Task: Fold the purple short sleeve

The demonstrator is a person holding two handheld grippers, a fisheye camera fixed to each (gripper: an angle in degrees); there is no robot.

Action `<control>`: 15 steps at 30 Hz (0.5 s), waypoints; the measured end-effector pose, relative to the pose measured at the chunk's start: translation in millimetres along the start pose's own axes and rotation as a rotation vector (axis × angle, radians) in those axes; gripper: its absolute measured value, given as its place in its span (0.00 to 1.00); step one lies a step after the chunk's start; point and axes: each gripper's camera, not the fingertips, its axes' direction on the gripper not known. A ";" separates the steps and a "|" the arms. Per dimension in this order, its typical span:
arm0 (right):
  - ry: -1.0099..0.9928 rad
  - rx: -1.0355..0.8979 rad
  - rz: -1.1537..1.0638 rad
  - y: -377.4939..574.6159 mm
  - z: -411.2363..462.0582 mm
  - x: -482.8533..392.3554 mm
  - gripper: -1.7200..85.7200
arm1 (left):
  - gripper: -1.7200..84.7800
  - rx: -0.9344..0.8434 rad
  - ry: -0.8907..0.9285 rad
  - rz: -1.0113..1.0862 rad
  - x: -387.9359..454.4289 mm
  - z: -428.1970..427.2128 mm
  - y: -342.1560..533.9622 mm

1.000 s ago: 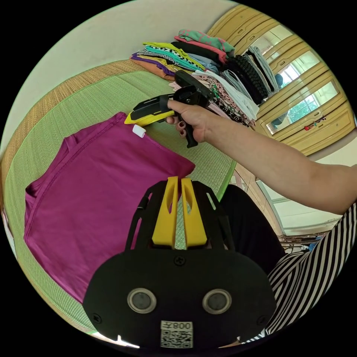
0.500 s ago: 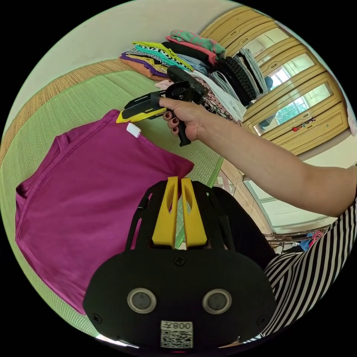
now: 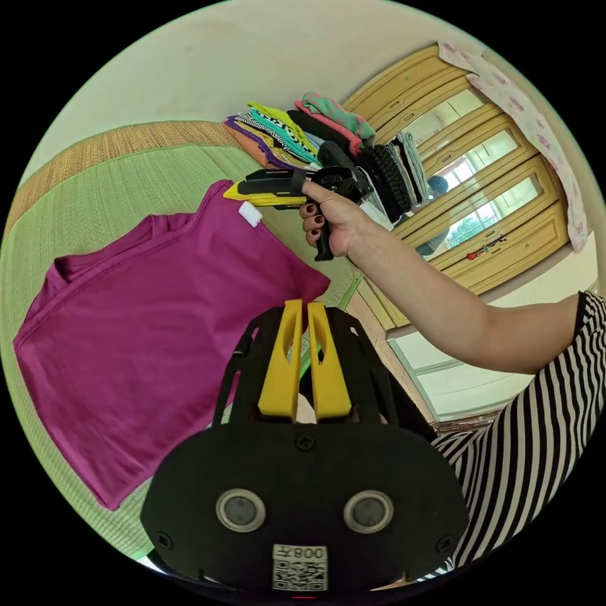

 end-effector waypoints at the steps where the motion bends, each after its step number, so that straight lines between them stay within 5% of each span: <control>1: -0.004 0.007 -0.021 -2.6 7.4 -11.9 0.04 | 0.03 0.031 0.006 -0.020 -2.3 -24.2 6.7; 15: 0.118 -0.150 -0.260 -37.6 217.5 -129.8 0.04 | 0.03 0.364 0.082 -0.476 -77.0 -265.0 135.7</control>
